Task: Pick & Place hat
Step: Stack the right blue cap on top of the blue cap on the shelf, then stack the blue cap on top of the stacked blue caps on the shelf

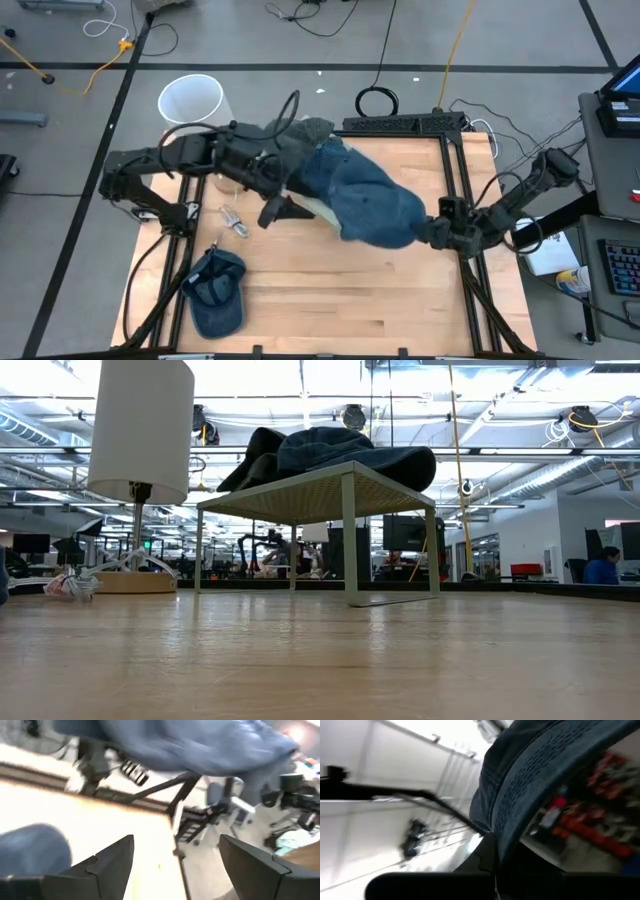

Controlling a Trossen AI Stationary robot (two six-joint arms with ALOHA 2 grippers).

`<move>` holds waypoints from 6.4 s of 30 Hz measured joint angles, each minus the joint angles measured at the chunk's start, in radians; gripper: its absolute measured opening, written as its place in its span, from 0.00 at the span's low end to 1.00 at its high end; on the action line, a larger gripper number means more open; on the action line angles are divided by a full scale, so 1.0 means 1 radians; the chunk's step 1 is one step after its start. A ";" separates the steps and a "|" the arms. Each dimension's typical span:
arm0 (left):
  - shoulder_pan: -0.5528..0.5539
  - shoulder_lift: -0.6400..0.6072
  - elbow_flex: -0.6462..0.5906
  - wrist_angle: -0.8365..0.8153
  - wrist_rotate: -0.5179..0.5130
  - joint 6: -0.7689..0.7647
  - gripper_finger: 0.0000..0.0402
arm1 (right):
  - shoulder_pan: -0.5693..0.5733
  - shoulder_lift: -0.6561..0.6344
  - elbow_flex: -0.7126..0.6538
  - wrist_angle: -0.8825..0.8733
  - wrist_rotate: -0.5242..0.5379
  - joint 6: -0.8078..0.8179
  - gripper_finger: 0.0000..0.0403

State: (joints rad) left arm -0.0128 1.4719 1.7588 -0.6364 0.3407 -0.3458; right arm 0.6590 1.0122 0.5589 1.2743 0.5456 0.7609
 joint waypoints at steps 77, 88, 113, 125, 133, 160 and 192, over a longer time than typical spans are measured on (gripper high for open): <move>-0.303 -0.244 0.000 -0.655 -0.453 -0.208 0.68 | -0.349 0.125 0.080 -0.840 0.315 0.613 0.21; -0.303 -0.244 0.000 -0.655 -0.438 -0.188 0.68 | -0.391 0.131 0.416 -1.536 0.226 0.625 0.21; -0.303 -0.243 -0.001 -0.790 -0.366 -0.182 0.68 | -0.437 0.174 0.430 -1.570 0.083 0.632 0.60; -0.303 -0.243 -0.001 -0.837 -0.357 -0.183 0.68 | -0.437 0.174 0.430 -1.690 0.131 0.765 0.63; -0.303 -0.243 -0.001 -0.843 -0.331 -0.164 0.68 | -0.433 0.171 0.430 -1.707 0.133 0.798 0.64; -0.314 -0.243 -0.001 -0.908 -0.209 -0.350 0.68 | -0.395 -0.018 0.430 -1.928 0.096 0.833 0.64; -0.613 0.054 -0.001 -0.918 -0.289 -1.799 0.68 | -0.378 -0.099 0.257 -1.141 -0.288 0.239 0.64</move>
State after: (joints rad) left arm -0.6263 1.5260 1.7580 -1.5539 0.0516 -2.1451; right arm 0.2811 0.9129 0.8159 0.1337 0.2574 0.9997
